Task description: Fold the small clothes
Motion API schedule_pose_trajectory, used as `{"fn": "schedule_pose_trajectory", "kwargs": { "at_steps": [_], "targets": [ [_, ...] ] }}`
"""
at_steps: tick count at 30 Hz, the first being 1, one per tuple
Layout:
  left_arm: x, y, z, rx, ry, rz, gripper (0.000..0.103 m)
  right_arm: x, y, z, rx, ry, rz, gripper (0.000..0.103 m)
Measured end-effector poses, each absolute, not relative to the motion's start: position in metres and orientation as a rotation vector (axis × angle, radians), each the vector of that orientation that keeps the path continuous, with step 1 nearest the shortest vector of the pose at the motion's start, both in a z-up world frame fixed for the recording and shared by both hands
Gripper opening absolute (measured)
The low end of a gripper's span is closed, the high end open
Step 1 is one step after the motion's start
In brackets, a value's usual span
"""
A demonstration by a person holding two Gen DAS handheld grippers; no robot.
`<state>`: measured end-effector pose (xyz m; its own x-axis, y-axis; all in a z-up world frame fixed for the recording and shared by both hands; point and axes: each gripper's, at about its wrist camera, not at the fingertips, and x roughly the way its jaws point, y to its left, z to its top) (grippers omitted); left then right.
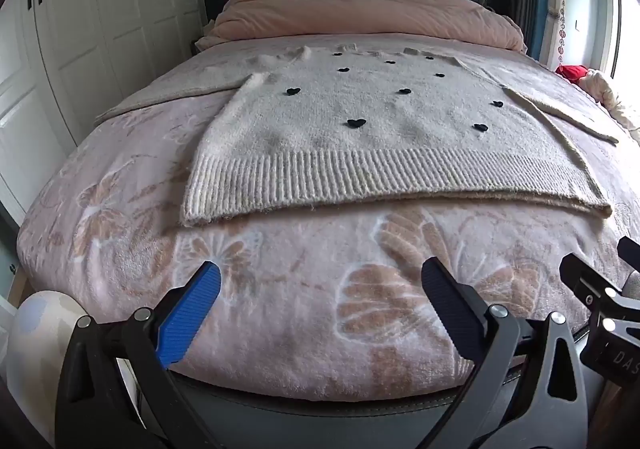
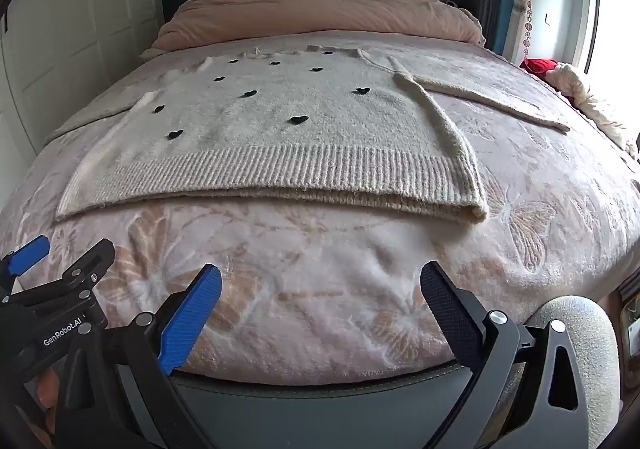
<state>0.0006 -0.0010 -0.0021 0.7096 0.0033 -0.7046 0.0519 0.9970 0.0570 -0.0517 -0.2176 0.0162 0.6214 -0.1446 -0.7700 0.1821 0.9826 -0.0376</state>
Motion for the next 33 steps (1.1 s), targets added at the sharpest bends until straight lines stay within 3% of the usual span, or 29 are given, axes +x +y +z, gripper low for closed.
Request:
{"fn": "schedule_pose_trajectory", "kwargs": {
  "at_steps": [33],
  "targets": [
    [0.0015,-0.0009,-0.0029,0.099,0.777,-0.032,0.098,-0.0504,-0.2168,0.0122,0.049,0.902,-0.182,0.098]
  ]
}}
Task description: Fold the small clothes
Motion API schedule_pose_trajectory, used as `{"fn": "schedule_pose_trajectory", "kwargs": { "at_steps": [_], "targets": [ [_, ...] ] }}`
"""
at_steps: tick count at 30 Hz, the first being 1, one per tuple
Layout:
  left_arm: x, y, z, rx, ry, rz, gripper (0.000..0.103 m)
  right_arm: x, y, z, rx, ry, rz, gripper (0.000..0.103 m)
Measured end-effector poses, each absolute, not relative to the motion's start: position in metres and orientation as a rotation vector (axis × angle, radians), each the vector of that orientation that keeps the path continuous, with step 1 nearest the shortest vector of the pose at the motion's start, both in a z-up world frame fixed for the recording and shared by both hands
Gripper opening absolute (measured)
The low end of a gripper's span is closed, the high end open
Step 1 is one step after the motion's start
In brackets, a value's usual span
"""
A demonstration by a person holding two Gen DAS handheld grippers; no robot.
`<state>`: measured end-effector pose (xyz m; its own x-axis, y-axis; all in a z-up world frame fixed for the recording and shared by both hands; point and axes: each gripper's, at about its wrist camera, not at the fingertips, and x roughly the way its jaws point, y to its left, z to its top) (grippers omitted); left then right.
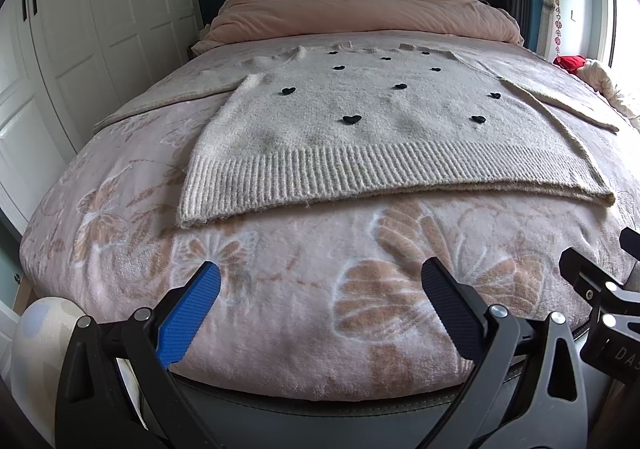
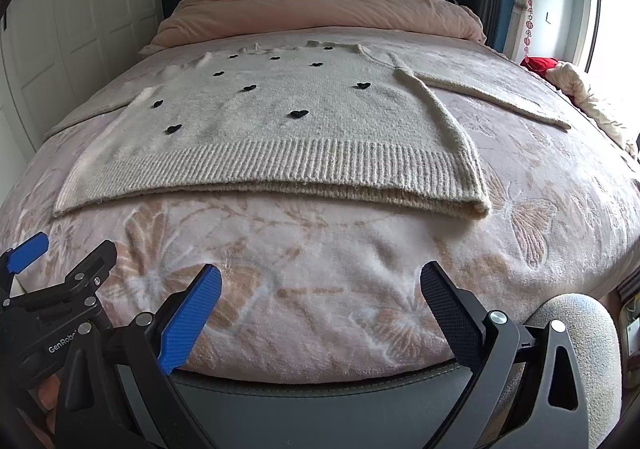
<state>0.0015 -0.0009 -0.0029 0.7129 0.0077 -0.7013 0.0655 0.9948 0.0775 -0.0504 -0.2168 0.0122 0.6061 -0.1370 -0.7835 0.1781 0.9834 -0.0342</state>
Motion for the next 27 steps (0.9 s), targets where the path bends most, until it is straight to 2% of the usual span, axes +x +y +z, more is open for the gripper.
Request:
{"fn": "schedule_pose_trajectory", "kwargs": {
  "at_steps": [27],
  "targets": [
    [0.0017,-0.0063,-0.0079,0.117,0.794,-0.028,0.098,-0.0507,-0.2179,0.0104,0.051,0.906,-0.182,0.098]
  ]
}}
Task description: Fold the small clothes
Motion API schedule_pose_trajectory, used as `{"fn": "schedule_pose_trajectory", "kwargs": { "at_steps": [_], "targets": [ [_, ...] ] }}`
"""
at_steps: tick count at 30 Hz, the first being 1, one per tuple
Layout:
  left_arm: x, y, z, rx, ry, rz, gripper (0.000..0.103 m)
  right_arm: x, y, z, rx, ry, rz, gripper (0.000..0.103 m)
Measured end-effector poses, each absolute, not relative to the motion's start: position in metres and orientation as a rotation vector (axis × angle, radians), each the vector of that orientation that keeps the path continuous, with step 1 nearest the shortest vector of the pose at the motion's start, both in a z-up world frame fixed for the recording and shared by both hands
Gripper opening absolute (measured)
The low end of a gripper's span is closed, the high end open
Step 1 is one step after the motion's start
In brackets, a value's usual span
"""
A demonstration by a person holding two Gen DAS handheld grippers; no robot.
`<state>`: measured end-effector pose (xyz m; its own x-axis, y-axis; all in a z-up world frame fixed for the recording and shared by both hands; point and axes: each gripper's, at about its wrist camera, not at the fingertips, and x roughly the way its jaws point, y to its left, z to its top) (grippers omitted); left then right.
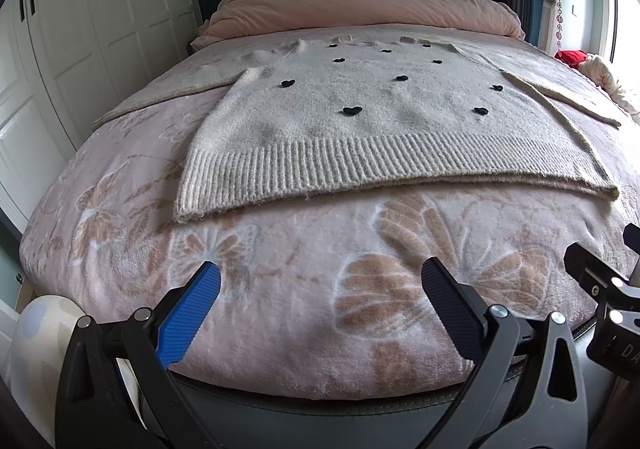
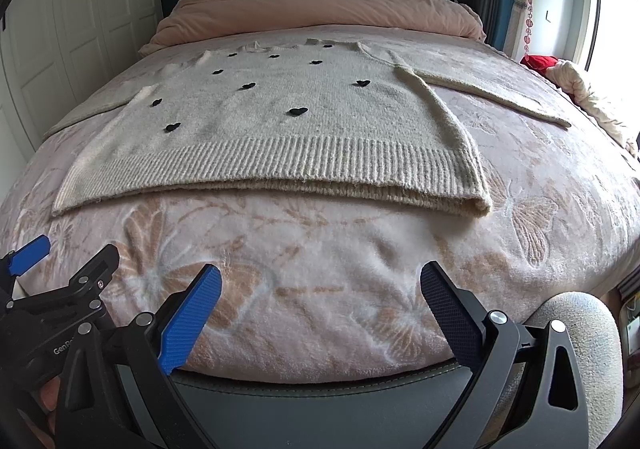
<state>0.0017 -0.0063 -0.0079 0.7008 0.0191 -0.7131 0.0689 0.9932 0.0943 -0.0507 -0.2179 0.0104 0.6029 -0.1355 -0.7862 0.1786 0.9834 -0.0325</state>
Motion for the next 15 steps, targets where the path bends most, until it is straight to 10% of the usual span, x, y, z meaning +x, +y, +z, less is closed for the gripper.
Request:
{"fn": "schedule_pose_trajectory", "kwargs": {
  "at_steps": [15],
  "targets": [
    [0.0012,-0.0079,-0.0093,0.123,0.793,-0.025,0.098,-0.0499,-0.2180,0.0082,0.053,0.911,-0.176,0.098]
  ]
}}
